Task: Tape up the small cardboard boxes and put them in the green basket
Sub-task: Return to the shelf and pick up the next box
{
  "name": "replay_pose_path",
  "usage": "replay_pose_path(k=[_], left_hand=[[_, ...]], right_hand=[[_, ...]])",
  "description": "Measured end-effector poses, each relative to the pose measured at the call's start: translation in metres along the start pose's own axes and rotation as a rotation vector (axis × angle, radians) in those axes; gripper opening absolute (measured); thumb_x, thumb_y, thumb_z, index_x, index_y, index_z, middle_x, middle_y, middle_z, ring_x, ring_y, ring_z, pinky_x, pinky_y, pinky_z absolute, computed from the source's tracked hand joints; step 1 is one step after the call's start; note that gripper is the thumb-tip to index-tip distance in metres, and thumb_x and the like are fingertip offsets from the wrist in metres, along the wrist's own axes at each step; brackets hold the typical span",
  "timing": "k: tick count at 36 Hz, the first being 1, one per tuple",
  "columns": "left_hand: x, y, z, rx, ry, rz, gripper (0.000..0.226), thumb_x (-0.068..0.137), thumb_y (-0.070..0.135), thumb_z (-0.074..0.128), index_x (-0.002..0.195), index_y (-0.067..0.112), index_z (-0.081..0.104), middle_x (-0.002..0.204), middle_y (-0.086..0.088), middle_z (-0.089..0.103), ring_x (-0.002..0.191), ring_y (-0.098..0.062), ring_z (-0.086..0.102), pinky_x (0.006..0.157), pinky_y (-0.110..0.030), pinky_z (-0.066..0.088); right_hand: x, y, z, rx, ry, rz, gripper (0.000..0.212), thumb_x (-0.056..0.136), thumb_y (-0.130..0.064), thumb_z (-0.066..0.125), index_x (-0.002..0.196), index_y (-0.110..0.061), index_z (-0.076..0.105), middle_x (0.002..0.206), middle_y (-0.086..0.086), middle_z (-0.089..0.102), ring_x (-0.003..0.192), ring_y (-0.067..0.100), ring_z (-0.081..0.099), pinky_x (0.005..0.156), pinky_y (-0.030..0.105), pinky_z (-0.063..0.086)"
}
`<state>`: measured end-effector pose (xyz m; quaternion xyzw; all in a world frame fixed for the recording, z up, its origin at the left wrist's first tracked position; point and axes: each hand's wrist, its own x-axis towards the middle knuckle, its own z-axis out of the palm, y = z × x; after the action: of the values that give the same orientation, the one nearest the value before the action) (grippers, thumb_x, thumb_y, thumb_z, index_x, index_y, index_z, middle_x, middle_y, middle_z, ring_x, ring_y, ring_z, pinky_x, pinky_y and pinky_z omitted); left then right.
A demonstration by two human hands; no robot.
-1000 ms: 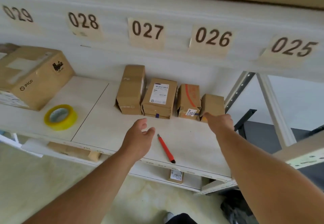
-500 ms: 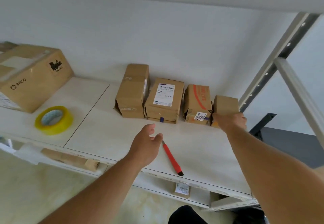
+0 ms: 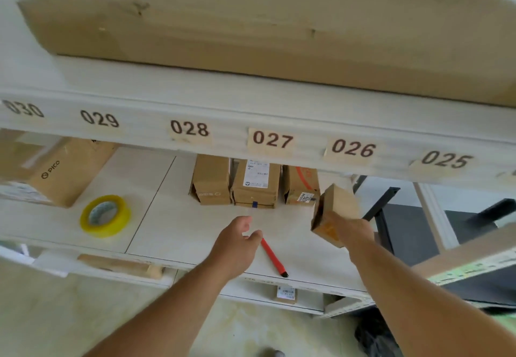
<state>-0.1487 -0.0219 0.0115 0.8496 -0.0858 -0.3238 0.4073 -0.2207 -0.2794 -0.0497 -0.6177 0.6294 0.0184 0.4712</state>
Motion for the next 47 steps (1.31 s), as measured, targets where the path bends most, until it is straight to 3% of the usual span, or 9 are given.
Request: replay_pose_path(k=[5, 9, 14, 18, 26, 32, 36, 42, 47], left_hand=[[-0.008, -0.015, -0.014, 0.030, -0.063, -0.024, 0.054, 0.100, 0.040, 0.052, 0.150, 0.026, 0.038, 0.153, 0.005, 0.043, 0.134, -0.017, 0.047, 0.109, -0.033, 0.040], [-0.010, -0.039, -0.025, 0.049, -0.092, -0.062, 0.053, 0.101, 0.042, 0.051, 0.149, 0.025, 0.039, 0.153, 0.005, 0.043, 0.135, -0.018, 0.047, 0.104, -0.030, 0.039], [0.004, -0.074, -0.056, 0.028, -0.111, -0.156, 0.049, 0.101, 0.049, 0.044, 0.143, 0.025, 0.045, 0.140, -0.001, 0.055, 0.121, -0.025, 0.057, 0.105, -0.045, 0.048], [0.022, -0.100, -0.071, -0.062, -0.123, -0.160, 0.032, 0.101, 0.053, 0.040, 0.117, 0.030, 0.054, 0.120, 0.002, 0.060, 0.104, -0.017, 0.062, 0.100, -0.046, 0.052], [0.048, -0.115, -0.068, -0.081, -0.152, -0.125, 0.042, 0.100, 0.037, 0.055, 0.141, 0.036, 0.047, 0.125, 0.012, 0.058, 0.111, -0.014, 0.060, 0.101, -0.039, 0.052], [0.058, -0.120, -0.053, 0.012, -0.162, -0.083, 0.055, 0.099, 0.024, 0.060, 0.150, 0.028, 0.037, 0.143, 0.005, 0.052, 0.121, -0.017, 0.054, 0.099, -0.031, 0.045], [0.067, -0.129, -0.048, 0.023, -0.150, -0.062, 0.057, 0.097, 0.021, 0.062, 0.149, 0.029, 0.040, 0.143, 0.005, 0.053, 0.119, -0.016, 0.055, 0.101, -0.032, 0.047], [0.077, -0.138, -0.047, 0.073, -0.186, -0.021, 0.067, 0.098, 0.018, 0.060, 0.155, 0.032, 0.029, 0.144, 0.010, 0.052, 0.124, -0.015, 0.053, 0.100, -0.029, 0.046], [0.080, -0.142, -0.041, 0.140, -0.185, -0.012, 0.074, 0.102, 0.023, 0.054, 0.160, 0.032, 0.009, 0.158, 0.002, 0.037, 0.140, -0.021, 0.043, 0.111, -0.033, 0.040]], right_hand=[[-0.050, 0.022, 0.026, 0.092, -0.129, 0.009, 0.062, 0.079, -0.058, 0.074, 0.119, -0.017, 0.048, 0.102, 0.008, 0.060, 0.094, 0.023, 0.059, 0.096, 0.038, 0.055], [-0.097, 0.034, 0.059, 0.145, -0.289, 0.032, 0.058, 0.072, -0.060, 0.072, 0.106, -0.016, 0.054, 0.103, 0.011, 0.065, 0.095, 0.026, 0.066, 0.091, 0.044, 0.061], [-0.140, 0.052, 0.122, 0.310, -0.457, -0.023, 0.080, 0.060, -0.055, 0.074, 0.128, -0.019, 0.052, 0.113, 0.013, 0.067, 0.102, 0.028, 0.068, 0.079, 0.039, 0.063], [-0.148, 0.062, 0.167, 0.351, -0.518, 0.001, 0.064, 0.079, -0.045, 0.072, 0.136, -0.031, 0.047, 0.118, 0.011, 0.066, 0.109, 0.027, 0.066, 0.089, 0.040, 0.061], [-0.145, 0.058, 0.191, 0.246, -0.511, -0.023, 0.020, 0.102, -0.044, 0.048, 0.116, -0.034, 0.060, 0.115, 0.002, 0.067, 0.108, 0.016, 0.060, 0.094, 0.034, 0.046], [-0.135, 0.052, 0.199, -0.040, -0.368, -0.177, 0.031, 0.106, -0.030, 0.036, 0.123, -0.031, 0.062, 0.109, -0.003, 0.069, 0.091, 0.012, 0.061, 0.068, 0.027, 0.045], [-0.122, 0.056, 0.208, -0.058, -0.323, -0.216, 0.045, 0.105, -0.029, 0.038, 0.150, -0.032, 0.044, 0.132, -0.006, 0.064, 0.107, 0.017, 0.066, 0.082, 0.032, 0.057], [-0.120, 0.049, 0.209, -0.148, -0.338, -0.312, 0.043, 0.106, -0.016, 0.037, 0.139, -0.038, 0.054, 0.106, -0.012, 0.070, 0.090, 0.012, 0.070, 0.076, 0.027, 0.061], [-0.127, 0.049, 0.206, -0.272, -0.331, -0.378, 0.050, 0.109, -0.027, 0.033, 0.157, -0.038, 0.030, 0.115, -0.010, 0.066, 0.091, 0.009, 0.066, 0.075, 0.027, 0.058]])
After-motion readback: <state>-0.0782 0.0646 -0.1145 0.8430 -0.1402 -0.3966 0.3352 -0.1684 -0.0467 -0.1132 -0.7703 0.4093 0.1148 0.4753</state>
